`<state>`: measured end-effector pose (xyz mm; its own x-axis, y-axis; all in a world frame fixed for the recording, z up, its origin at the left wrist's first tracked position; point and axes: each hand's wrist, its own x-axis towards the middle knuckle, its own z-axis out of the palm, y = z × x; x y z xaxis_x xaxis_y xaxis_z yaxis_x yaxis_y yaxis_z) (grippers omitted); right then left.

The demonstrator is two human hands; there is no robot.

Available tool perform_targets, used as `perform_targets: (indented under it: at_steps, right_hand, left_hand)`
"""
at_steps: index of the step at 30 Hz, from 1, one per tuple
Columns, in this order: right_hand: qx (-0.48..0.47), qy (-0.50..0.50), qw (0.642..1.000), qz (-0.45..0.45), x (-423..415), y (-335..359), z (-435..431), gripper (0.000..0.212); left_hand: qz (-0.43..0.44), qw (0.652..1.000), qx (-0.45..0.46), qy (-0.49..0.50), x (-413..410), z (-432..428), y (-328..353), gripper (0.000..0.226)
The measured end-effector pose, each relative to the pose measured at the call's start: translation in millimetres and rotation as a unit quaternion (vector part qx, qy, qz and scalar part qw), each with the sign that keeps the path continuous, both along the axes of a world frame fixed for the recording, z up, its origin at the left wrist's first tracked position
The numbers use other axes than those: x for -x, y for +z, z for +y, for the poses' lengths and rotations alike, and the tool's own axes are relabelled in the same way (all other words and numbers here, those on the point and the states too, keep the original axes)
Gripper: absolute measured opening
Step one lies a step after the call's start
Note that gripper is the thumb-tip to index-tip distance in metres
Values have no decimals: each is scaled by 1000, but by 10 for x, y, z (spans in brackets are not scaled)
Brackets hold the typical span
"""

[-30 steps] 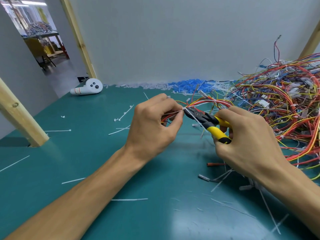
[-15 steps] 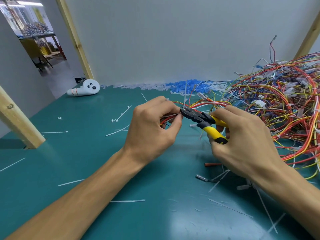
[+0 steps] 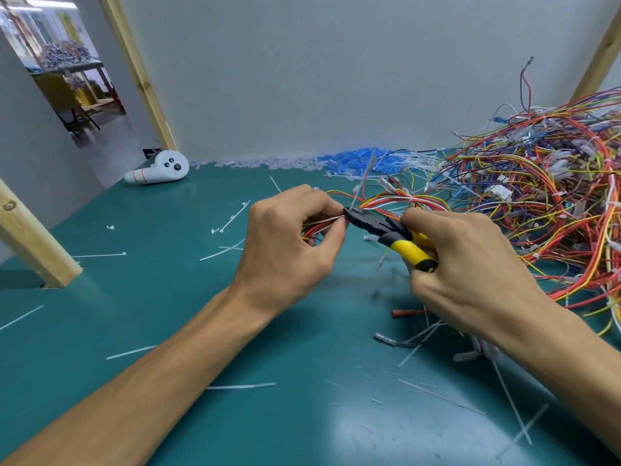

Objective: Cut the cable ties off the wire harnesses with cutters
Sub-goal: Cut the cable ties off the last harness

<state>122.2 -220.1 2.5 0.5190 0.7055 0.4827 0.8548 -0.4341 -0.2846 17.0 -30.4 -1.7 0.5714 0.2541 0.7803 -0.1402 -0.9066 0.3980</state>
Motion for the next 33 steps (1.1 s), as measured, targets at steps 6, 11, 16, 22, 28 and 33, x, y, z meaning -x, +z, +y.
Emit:
perform_targets:
  at_steps: [6,11,16,22,28,33]
  right_hand:
    - [-38,38,987,154,33,25,-15,22]
    - [-153,56,947,278,43,48,19,18]
    - [-245,71,925,284,15,75,-16,22]
    - [-179,102,952,225,58,-25,28,53]
    - [-237,64,924,295,-4,-61,57,20]
    - [-316,65,846,424,-109,50,-19,17]
  left_hand:
    - [-18,1000,1,-22,-6,7,7,7]
    - [-17,999,24,-27,-12,36,17,5]
    - [3,997,44,-61,10,30,29,23]
    - [53,988,44,-135,25,-14,-13,65]
    - [49,996,-9,-79,-26,35,-32,81]
    - [78,995,47,47,-41,201,-10,57]
